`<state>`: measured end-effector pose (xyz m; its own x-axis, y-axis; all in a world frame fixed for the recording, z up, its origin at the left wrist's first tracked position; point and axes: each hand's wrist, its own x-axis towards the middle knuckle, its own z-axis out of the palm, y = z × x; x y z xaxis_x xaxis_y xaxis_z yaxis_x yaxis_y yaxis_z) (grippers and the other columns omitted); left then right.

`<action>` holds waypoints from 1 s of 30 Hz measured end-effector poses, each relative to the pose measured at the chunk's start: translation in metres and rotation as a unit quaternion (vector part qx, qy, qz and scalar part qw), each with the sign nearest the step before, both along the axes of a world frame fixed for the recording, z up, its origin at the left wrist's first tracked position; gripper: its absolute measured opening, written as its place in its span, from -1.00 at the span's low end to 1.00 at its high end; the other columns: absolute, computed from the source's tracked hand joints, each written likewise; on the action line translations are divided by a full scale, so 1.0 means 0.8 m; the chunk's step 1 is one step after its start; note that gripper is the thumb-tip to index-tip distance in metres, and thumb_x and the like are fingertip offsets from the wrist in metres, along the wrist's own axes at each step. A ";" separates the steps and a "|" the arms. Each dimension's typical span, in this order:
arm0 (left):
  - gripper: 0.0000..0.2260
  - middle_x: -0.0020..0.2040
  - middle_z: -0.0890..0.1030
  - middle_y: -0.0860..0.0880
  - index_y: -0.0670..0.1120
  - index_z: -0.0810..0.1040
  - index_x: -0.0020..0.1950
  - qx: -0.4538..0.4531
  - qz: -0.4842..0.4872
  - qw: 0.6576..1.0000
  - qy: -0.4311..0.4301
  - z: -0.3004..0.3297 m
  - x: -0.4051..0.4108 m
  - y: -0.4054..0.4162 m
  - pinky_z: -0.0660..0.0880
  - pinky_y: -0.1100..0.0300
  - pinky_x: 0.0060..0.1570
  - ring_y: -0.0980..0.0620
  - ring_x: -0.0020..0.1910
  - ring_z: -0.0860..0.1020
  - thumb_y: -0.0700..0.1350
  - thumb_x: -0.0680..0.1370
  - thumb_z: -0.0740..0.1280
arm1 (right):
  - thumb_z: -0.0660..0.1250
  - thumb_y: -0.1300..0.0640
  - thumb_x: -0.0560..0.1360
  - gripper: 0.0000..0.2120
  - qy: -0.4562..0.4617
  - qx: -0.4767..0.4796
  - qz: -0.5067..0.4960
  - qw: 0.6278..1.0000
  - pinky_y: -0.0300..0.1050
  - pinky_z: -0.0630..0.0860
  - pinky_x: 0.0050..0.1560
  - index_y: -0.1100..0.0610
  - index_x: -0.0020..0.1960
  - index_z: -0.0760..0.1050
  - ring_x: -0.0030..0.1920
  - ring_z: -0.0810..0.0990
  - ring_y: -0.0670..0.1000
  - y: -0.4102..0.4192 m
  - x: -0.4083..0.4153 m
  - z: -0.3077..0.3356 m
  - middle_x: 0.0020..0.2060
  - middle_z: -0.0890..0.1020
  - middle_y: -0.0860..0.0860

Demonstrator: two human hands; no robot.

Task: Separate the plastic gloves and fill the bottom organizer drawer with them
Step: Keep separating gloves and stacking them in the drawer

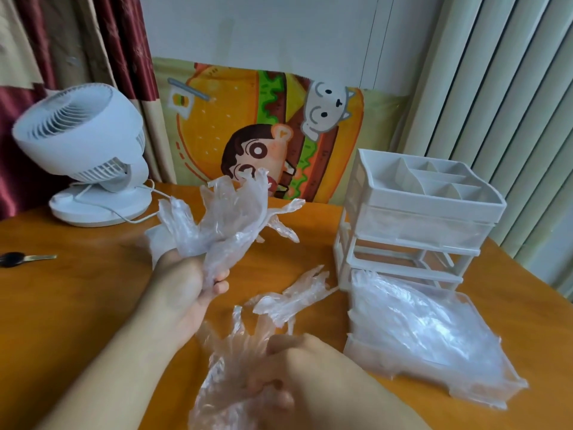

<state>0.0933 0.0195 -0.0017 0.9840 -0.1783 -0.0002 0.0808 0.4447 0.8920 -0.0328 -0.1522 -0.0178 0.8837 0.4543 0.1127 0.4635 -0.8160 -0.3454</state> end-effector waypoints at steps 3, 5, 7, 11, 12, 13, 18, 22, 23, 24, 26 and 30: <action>-0.67 -0.11 0.60 -0.14 -0.01 0.65 0.18 -0.004 0.026 1.000 -0.001 0.002 0.001 0.001 0.37 0.29 -0.54 0.13 -0.44 0.46 -0.39 0.61 0.28 | 0.38 0.03 0.52 -0.79 -0.041 0.036 -0.061 0.997 -0.29 0.46 -0.06 -0.21 0.11 0.66 0.01 0.54 -0.12 -0.002 -0.003 0.000 -0.02 0.51 -0.18; -0.73 -0.04 0.66 -0.14 -0.08 0.62 0.26 0.010 0.072 0.997 -0.015 0.003 0.006 0.005 0.39 0.25 -0.52 0.12 -0.42 0.51 -0.32 0.61 0.33 | 0.41 -0.02 0.54 -0.82 -0.094 0.071 -0.097 0.988 -0.27 0.48 -0.12 -0.26 0.10 0.62 -0.03 0.50 -0.15 -0.008 -0.004 0.003 -0.07 0.44 -0.19; -0.84 -0.06 0.72 -0.12 -0.07 0.64 0.19 0.065 0.138 0.987 -0.046 0.002 0.007 0.008 0.44 0.17 -0.47 0.04 -0.41 0.55 -0.15 0.61 0.42 | 0.49 -0.03 0.52 -0.80 -0.180 0.069 -0.127 0.973 -0.27 0.49 -0.20 -0.32 0.07 0.63 -0.11 0.49 -0.18 -0.016 -0.004 0.007 -0.17 0.44 -0.21; -0.86 -0.34 0.68 -0.06 -0.07 0.66 -0.05 0.138 0.237 0.956 -0.108 0.008 -0.003 0.014 0.57 0.06 -0.43 -0.04 -0.44 0.62 -0.02 0.63 0.41 | 0.51 0.13 0.41 -0.65 -0.273 0.127 -0.133 0.944 -0.35 0.53 -0.31 -0.32 0.02 0.69 -0.33 0.53 -0.35 -0.020 -0.012 0.016 -0.35 0.58 -0.31; -0.84 -0.35 0.67 -0.07 -0.10 0.67 -0.07 0.128 0.245 0.954 -0.116 0.010 -0.003 0.015 0.58 0.03 -0.40 -0.06 -0.43 0.63 -0.04 0.63 0.41 | 0.47 0.12 0.42 -0.65 -0.277 0.139 -0.131 0.942 -0.38 0.53 -0.29 -0.34 0.02 0.69 -0.35 0.53 -0.40 -0.018 -0.014 0.017 -0.37 0.56 -0.35; -0.84 -0.35 0.67 -0.05 -0.12 0.66 -0.07 0.115 0.248 0.955 -0.114 0.011 -0.003 0.016 0.58 0.03 -0.38 -0.06 -0.42 0.63 -0.06 0.63 0.41 | 0.42 0.07 0.46 -0.69 -0.273 0.147 -0.136 0.941 -0.38 0.56 -0.27 -0.35 0.02 0.68 -0.33 0.56 -0.40 -0.016 -0.017 0.018 -0.37 0.56 -0.37; -0.89 -0.17 0.74 -0.11 -0.11 0.67 0.05 0.077 0.221 0.967 -0.099 0.013 -0.003 0.017 0.57 0.05 -0.35 -0.15 -0.28 0.70 -0.08 0.62 0.43 | 0.22 -0.11 0.52 -0.80 -0.180 0.220 -0.173 0.943 -0.30 0.56 -0.21 -0.20 -0.08 0.63 -0.20 0.66 -0.15 -0.002 -0.017 0.029 -0.19 0.67 -0.25; -0.85 -0.41 0.63 0.02 -0.15 0.64 -0.01 0.119 0.217 0.961 -0.119 0.009 -0.005 0.010 0.54 0.12 -0.45 0.07 -0.46 0.59 -0.07 0.62 0.41 | 0.31 -0.04 0.49 -0.81 -0.024 0.396 -0.240 0.886 0.10 0.71 -0.01 -0.02 -0.07 0.67 -0.19 0.75 0.01 0.007 -0.011 0.029 -0.22 0.76 0.01; -0.85 -0.42 0.61 0.01 -0.15 0.65 -0.03 0.122 0.213 0.962 -0.123 0.010 -0.007 0.008 0.54 0.13 -0.46 0.07 -0.47 0.58 -0.08 0.63 0.41 | 0.36 0.02 0.48 -0.90 -0.015 0.404 -0.252 0.879 0.19 0.71 -0.02 -0.01 -0.09 0.64 -0.21 0.76 0.06 0.010 -0.010 0.025 -0.25 0.75 0.07; -0.86 -0.41 0.62 -0.01 -0.14 0.65 -0.04 0.118 0.207 0.963 -0.127 0.009 -0.007 0.006 0.53 0.13 -0.47 0.05 -0.47 0.58 -0.08 0.63 0.41 | 0.42 0.12 0.49 -0.95 -0.018 0.419 -0.257 0.870 0.23 0.71 -0.07 -0.02 -0.12 0.60 -0.23 0.76 0.10 0.013 -0.007 0.022 -0.26 0.74 0.10; -0.84 -0.42 0.60 -0.05 -0.16 0.64 -0.08 0.114 0.193 0.966 -0.131 0.009 -0.009 0.005 0.50 0.16 -0.50 -0.01 -0.48 0.56 -0.10 0.63 0.40 | 0.47 0.39 0.47 -0.68 -0.038 0.463 -0.287 0.837 0.16 0.71 -0.24 -0.01 -0.05 0.51 -0.27 0.74 0.16 0.012 -0.001 0.015 -0.18 0.71 0.15; -0.85 -0.40 0.59 -0.15 -0.16 0.63 -0.08 0.078 0.140 0.980 -0.117 0.009 -0.018 -0.002 0.48 0.14 -0.52 -0.03 -0.49 0.52 -0.10 0.61 0.43 | 0.61 0.42 0.20 -0.16 -0.009 0.507 -0.308 0.805 -0.17 0.66 -0.23 -0.08 0.31 0.36 -0.18 0.74 0.01 0.001 0.014 0.006 0.07 0.65 0.14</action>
